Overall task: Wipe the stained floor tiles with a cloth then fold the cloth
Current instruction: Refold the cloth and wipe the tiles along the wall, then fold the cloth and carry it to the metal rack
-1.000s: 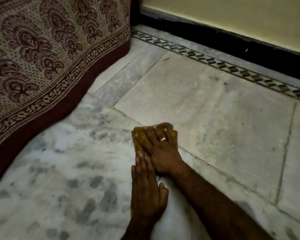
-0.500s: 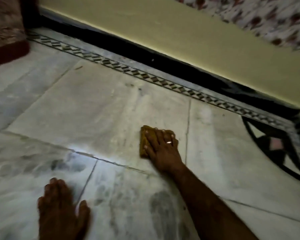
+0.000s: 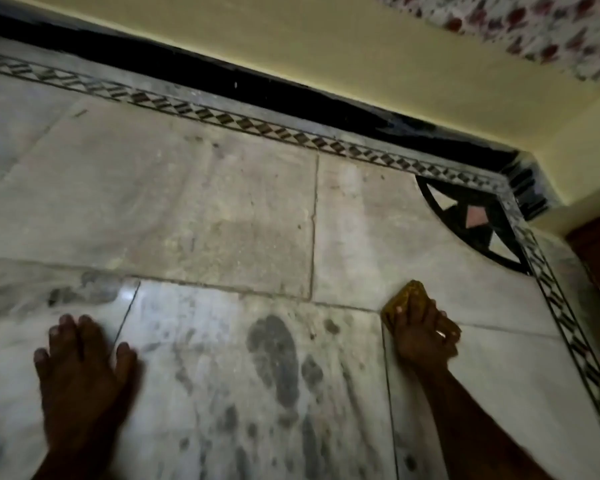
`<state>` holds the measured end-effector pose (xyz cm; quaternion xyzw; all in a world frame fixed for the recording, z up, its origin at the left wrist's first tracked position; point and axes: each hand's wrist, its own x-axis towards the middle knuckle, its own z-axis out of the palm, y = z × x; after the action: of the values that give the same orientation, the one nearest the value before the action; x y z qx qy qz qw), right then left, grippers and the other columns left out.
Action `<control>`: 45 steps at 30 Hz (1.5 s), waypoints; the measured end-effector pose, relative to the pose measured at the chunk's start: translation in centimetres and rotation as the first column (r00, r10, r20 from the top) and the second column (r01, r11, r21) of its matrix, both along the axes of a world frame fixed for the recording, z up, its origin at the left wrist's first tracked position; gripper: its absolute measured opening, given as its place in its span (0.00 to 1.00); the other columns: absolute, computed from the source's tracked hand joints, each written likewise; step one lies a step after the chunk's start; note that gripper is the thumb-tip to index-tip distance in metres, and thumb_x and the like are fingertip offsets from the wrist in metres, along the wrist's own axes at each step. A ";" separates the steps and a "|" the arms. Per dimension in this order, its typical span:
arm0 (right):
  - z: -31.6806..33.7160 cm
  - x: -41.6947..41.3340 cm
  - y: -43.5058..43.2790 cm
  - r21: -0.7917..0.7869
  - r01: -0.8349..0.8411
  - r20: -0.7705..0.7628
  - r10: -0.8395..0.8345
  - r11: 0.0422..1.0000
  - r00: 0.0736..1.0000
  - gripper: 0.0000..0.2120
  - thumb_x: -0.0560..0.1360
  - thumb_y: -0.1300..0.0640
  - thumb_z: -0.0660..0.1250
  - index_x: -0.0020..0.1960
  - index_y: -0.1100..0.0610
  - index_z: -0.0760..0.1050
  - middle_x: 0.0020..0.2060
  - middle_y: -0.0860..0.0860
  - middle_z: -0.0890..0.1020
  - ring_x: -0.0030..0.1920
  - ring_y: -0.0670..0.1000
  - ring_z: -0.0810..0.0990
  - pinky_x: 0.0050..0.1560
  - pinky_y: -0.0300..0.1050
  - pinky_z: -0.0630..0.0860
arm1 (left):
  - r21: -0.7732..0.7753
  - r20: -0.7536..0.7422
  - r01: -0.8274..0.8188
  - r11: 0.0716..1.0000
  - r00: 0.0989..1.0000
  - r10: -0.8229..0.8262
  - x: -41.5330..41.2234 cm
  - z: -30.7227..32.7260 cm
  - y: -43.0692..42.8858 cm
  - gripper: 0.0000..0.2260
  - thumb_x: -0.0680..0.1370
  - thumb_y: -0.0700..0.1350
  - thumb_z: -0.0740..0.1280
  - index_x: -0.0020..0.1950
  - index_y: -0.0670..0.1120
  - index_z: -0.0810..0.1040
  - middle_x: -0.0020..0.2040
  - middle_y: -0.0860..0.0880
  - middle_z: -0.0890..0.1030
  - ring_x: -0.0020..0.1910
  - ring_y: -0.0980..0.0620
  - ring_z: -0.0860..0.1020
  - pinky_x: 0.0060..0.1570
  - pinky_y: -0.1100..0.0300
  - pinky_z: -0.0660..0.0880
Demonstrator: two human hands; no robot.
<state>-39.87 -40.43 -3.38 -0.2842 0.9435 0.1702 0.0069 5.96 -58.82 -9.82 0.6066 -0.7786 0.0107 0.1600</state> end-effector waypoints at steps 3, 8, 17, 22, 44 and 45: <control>-2.7 3.9 1.0 -0.133 0.031 0.058 -0.024 0.991 0.998 0.29 0.79 0.41 0.63 0.73 0.57 0.74 0.59 0.60 0.84 0.54 0.64 0.84 0.55 0.66 0.78 | 0.145 -0.001 0.018 0.989 1.000 -0.018 -0.6 1.7 0.5 0.31 0.78 0.52 0.53 0.76 0.32 0.63 0.75 0.28 0.63 0.74 0.29 0.63 0.74 0.35 0.52; -0.7 14.3 -0.7 -0.281 -0.279 0.235 0.348 0.918 0.908 0.37 0.73 0.37 0.60 0.78 0.53 0.67 0.72 0.61 0.74 0.69 0.70 0.73 0.70 0.75 0.62 | 0.247 -0.042 0.066 0.967 0.997 -0.058 -4.9 3.1 4.7 0.31 0.80 0.52 0.52 0.75 0.32 0.65 0.75 0.29 0.66 0.74 0.29 0.63 0.75 0.35 0.53; 5.8 16.9 4.2 -0.414 -0.244 0.654 0.473 0.877 0.590 0.22 0.79 0.53 0.64 0.73 0.49 0.69 0.69 0.57 0.76 0.68 0.61 0.73 0.69 0.56 0.67 | 0.539 -0.436 0.362 0.760 0.892 -0.115 -14.4 8.3 12.8 0.23 0.86 0.53 0.56 0.76 0.40 0.70 0.75 0.39 0.70 0.75 0.40 0.67 0.75 0.49 0.60; 9.7 14.9 4.6 -0.407 0.529 0.903 0.415 0.745 0.111 0.08 0.80 0.58 0.67 0.58 0.58 0.78 0.45 0.56 0.81 0.41 0.51 0.80 0.37 0.39 0.76 | 0.746 -0.662 0.500 0.439 0.630 0.406 -16.9 14.3 15.1 0.20 0.81 0.60 0.60 0.62 0.48 0.81 0.63 0.41 0.81 0.59 0.45 0.80 0.58 0.51 0.74; 16.1 8.7 8.1 -0.187 0.924 0.750 0.656 0.333 -0.085 0.18 0.75 0.67 0.55 0.58 0.64 0.80 0.47 0.59 0.80 0.48 0.59 0.80 0.49 0.55 0.80 | 0.528 -0.761 0.805 0.270 0.307 0.572 -19.3 20.7 15.1 0.23 0.73 0.45 0.72 0.68 0.44 0.76 0.63 0.37 0.81 0.61 0.33 0.80 0.61 0.30 0.74; 16.2 8.9 8.2 -0.214 0.908 0.757 0.649 0.360 -0.079 0.18 0.75 0.70 0.55 0.57 0.64 0.80 0.46 0.58 0.81 0.46 0.58 0.80 0.47 0.53 0.80 | 0.522 -0.758 0.806 0.279 0.289 0.585 -19.3 20.6 15.1 0.22 0.75 0.44 0.72 0.68 0.44 0.76 0.63 0.37 0.81 0.61 0.33 0.80 0.62 0.31 0.74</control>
<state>-30.95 -32.22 12.85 -0.0915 0.5170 -0.6477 0.5522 -13.34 -43.70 10.75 0.3504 -0.3965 -0.8278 0.1864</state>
